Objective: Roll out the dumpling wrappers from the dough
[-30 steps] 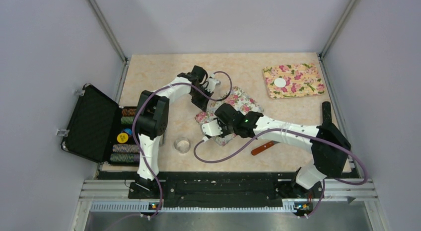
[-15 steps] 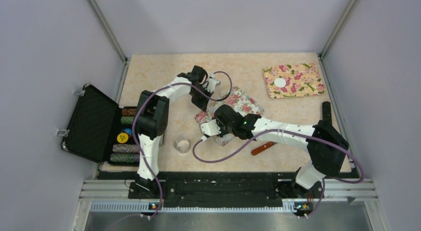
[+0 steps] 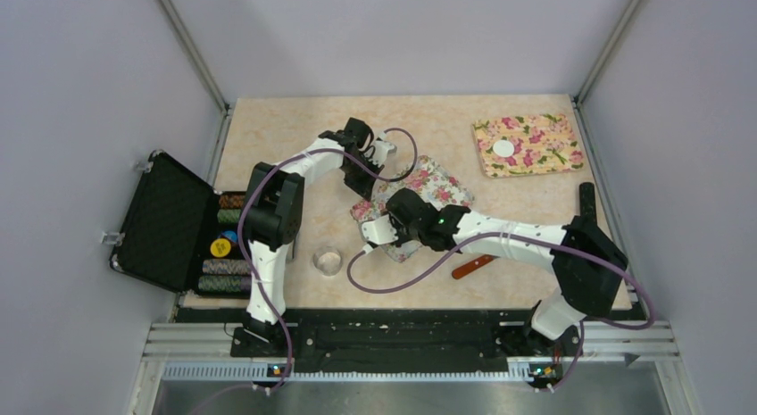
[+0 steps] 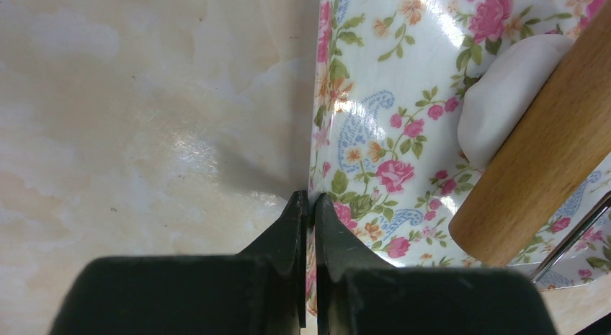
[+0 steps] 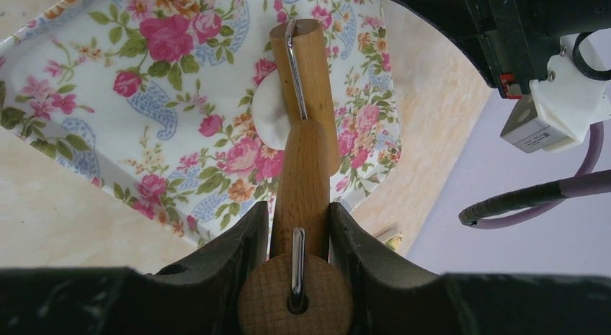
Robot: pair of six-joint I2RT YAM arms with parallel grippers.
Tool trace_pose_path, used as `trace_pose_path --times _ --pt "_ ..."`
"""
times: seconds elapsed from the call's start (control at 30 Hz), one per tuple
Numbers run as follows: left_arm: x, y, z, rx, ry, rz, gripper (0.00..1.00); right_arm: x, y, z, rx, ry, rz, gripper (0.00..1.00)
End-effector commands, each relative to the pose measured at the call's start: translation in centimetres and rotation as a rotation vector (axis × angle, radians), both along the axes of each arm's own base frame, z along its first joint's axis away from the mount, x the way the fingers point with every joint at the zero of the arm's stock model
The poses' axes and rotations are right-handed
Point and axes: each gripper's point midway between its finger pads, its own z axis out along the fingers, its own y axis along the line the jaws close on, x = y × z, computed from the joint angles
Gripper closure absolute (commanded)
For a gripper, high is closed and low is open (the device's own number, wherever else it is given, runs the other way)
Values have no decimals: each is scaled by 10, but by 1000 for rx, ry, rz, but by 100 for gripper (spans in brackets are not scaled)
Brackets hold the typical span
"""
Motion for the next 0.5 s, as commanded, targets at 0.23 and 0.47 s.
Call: trace_pose_path --times 0.23,0.47 --pt "3 2 -14 27 11 19 100 -78 -63 -73 -219 344 29 100" --pt "3 2 -14 27 11 18 100 -91 -69 -78 -235 383 26 100"
